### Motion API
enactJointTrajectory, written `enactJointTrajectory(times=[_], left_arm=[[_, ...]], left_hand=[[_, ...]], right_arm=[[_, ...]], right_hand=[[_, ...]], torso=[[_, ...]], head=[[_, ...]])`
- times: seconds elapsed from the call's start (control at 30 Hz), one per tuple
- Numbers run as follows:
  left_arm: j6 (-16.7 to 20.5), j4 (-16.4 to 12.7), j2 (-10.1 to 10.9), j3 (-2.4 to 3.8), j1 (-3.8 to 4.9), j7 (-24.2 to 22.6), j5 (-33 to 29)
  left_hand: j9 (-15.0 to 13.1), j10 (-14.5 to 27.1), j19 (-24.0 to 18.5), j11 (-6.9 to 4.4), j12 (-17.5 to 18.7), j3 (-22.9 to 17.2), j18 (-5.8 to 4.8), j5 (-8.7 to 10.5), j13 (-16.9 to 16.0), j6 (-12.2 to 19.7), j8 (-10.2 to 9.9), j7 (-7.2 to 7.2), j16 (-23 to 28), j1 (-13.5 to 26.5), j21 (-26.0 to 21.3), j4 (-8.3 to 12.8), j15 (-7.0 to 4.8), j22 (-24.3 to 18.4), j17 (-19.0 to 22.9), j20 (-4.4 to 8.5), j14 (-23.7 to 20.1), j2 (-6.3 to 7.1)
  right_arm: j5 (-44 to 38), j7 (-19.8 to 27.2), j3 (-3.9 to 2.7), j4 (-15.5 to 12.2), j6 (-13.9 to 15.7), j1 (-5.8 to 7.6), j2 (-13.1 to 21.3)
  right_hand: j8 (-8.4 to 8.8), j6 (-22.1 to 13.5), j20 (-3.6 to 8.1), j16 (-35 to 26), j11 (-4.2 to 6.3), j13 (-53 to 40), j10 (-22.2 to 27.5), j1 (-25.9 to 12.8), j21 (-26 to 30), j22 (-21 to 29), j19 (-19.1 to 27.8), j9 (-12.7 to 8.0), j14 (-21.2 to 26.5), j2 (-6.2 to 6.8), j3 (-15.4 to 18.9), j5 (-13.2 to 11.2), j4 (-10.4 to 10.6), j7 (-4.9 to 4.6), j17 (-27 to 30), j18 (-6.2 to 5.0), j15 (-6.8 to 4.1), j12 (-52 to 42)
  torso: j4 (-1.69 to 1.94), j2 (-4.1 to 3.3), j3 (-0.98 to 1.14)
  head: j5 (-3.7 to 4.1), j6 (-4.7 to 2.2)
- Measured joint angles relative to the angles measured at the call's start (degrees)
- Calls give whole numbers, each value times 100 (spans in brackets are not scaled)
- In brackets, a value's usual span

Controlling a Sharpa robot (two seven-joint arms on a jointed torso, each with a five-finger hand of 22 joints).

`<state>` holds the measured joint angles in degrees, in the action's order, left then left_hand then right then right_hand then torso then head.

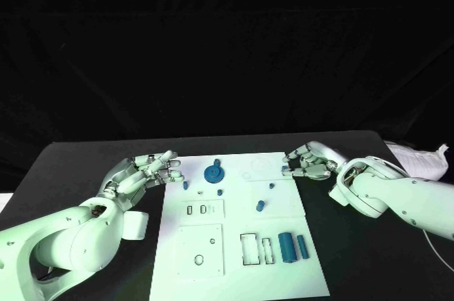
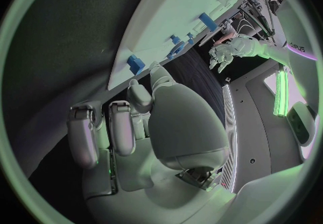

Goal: Assemble the parts on the task board

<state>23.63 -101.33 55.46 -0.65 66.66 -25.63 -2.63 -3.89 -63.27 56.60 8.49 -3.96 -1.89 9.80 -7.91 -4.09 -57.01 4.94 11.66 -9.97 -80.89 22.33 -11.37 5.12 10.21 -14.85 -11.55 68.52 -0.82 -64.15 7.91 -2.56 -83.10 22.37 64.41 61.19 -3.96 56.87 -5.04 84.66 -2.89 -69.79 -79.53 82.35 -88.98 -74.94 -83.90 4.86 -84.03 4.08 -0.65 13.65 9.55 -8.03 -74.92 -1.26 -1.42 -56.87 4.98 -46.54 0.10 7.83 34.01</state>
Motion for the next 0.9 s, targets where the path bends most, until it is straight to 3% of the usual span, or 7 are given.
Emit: enactJointTrajectory(times=[0.23,0.63,0.9], left_arm=[[-2,3,1,0,-1,0,0],[-4,4,0,0,-1,1,0],[-4,4,3,-1,-1,1,0]], left_hand=[[0,0,0,0,0,0,0,0,0,0,0,0,0,0,0,0,0,0,0,0,0,0],[0,0,0,0,0,0,0,0,5,0,0,0,0,-17,0,32,0,0,-15,0,0,-17],[0,0,0,0,0,0,0,0,5,0,0,0,0,-22,0,32,0,0,-16,0,0,-22]], right_arm=[[-15,14,0,30,-38,-23,-34],[-38,14,-1,130,-104,-60,-106],[-61,7,-1,147,-140,-68,-130]], right_hand=[[0,0,0,0,0,-12,0,1,0,1,0,0,0,-1,0,-74,0,0,0,0,0,1],[0,82,0,0,-11,-22,9,146,0,2,0,1,1,-145,-64,-147,-95,-2,1,0,2,-17],[0,160,0,22,-11,-39,8,305,0,2,0,7,1,-213,-168,-338,-199,12,2,0,21,-25]], torso=[[0,1,-3],[3,1,-4],[2,1,-2]], head=[[-13,8],[-19,30],[-11,41]])
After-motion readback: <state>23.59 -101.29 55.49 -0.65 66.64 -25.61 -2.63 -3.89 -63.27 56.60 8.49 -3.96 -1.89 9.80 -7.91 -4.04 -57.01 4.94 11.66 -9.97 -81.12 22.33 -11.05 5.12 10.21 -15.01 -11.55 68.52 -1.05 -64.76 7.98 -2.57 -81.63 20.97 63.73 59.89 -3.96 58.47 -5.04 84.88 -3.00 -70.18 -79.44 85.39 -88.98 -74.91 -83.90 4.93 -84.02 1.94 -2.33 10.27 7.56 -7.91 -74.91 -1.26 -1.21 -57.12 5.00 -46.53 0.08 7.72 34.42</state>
